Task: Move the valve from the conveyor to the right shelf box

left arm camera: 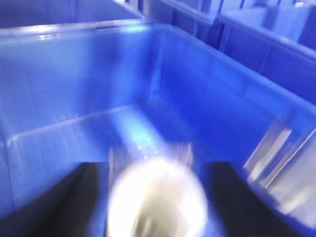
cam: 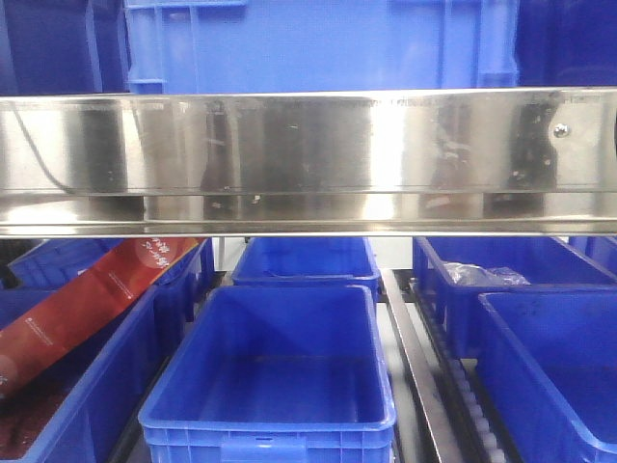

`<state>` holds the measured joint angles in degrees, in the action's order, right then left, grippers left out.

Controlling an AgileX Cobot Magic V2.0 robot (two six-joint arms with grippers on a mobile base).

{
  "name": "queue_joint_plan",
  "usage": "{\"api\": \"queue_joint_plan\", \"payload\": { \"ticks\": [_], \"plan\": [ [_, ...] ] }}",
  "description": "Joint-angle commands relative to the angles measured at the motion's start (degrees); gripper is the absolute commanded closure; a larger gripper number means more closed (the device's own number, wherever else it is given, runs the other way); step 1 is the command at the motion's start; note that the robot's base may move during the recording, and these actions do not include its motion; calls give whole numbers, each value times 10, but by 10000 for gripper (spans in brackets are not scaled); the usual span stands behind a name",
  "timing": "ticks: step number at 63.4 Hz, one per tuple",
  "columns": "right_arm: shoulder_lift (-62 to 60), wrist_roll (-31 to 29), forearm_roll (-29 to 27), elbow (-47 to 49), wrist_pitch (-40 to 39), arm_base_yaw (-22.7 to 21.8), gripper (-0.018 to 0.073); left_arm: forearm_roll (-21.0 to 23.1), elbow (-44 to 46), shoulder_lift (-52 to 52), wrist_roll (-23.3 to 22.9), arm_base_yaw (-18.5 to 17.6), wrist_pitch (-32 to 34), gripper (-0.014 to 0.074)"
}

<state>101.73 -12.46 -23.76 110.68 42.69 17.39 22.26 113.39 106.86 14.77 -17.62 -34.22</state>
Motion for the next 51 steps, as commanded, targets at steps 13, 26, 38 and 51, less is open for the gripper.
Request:
{"api": "queue_joint_plan", "payload": {
  "ticks": [13,26,38,51],
  "plan": [
    [-43,-5,0,6,-4,-1,1,9,6,-36,1,-3,-37,-1],
    [-104,-5,18,6,-5,-3,99,-36,6,-105,1,-3,-80,-1],
    [-176,-5,56,6,13,-3,537,-99,6,-183,1,-3,-162,159],
    [-250,-4,113,-39,38,-3,715,-110,-12,-261,-25,33,-249,640]
  ]
}}
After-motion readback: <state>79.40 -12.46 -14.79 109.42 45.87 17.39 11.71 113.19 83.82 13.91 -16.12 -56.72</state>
